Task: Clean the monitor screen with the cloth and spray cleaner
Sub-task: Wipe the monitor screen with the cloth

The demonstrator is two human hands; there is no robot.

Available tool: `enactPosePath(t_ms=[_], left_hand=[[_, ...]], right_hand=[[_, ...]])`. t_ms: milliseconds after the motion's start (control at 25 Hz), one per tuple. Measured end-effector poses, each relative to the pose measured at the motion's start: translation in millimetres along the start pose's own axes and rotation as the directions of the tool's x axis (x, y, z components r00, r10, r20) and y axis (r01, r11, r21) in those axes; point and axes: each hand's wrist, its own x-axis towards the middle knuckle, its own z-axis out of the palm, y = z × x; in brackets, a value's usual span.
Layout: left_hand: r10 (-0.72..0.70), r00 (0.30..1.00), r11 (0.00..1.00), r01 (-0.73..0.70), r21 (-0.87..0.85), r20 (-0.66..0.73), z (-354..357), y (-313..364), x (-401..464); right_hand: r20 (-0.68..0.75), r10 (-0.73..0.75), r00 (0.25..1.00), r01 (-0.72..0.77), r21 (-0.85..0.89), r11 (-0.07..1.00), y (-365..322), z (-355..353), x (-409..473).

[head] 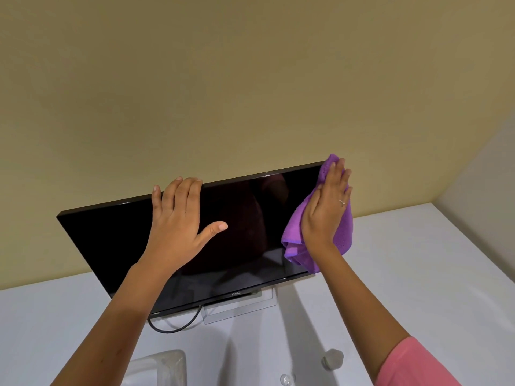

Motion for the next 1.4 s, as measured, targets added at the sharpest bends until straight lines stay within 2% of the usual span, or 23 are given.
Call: enactPosePath(t_ms=[120, 280, 400, 520, 720, 800, 920, 1040, 1160, 1240, 1320, 1400], left_hand=[[-0.001, 1.0, 1.0, 0.001, -0.004, -0.005, 1, -1, 0], [-0.004, 1.0, 1.0, 0.003, -0.009, -0.02, 2, -2, 0], [-0.009, 0.999, 1.0, 0.008, -0.014, -0.037, 3, 0, 0], [-0.032, 0.996, 0.999, 0.029, -0.042, -0.086, 3, 2, 0], [-0.093, 0.978, 0.986, 0.065, -0.155, -0.186, 5, 3, 1], [-0.124, 0.97, 0.986, 0.097, -0.136, -0.21, 6, 4, 0], [-0.185, 0.954, 0.981, 0.166, -0.098, -0.235, 5, 0, 1], [-0.185, 0.954, 0.982, 0.168, -0.089, -0.237, 6, -3, 2], [-0.183, 0.951, 0.982, 0.167, -0.085, -0.249, 9, -2, 3], [-0.19, 0.947, 0.981, 0.174, -0.084, -0.258, 10, -2, 2], [-0.188, 0.946, 0.981, 0.171, -0.085, -0.265, 11, -3, 2], [-0.184, 0.945, 0.982, 0.164, -0.094, -0.271, 11, -3, 2]], right_hand=[[0.101, -0.152, 0.983, 0.162, -0.102, 0.981, -20, 14, -17], [0.218, -0.483, 0.848, 0.507, -0.066, 0.859, -46, 35, -60], [0.243, -0.581, 0.777, 0.61, -0.058, 0.79, -48, 38, -75], [0.278, -0.55, 0.787, 0.597, -0.122, 0.793, -30, 29, -63], [0.167, -0.24, 0.956, 0.267, -0.161, 0.95, 10, 5, -26], [0.105, -0.144, 0.984, 0.157, -0.127, 0.979, 18, 1, -17], [0.052, -0.09, 0.995, 0.093, -0.068, 0.993, 12, 5, -16], [0.107, -0.216, 0.97, 0.226, -0.092, 0.97, -9, 17, -30], [0.229, -0.464, 0.856, 0.487, -0.052, 0.872, -33, 33, -63], [0.265, -0.57, 0.778, 0.597, -0.027, 0.802, -39, 40, -77], [0.278, -0.609, 0.743, 0.645, -0.056, 0.762, -36, 38, -76], [0.283, -0.56, 0.779, 0.607, -0.117, 0.786, -27, 30, -61]])
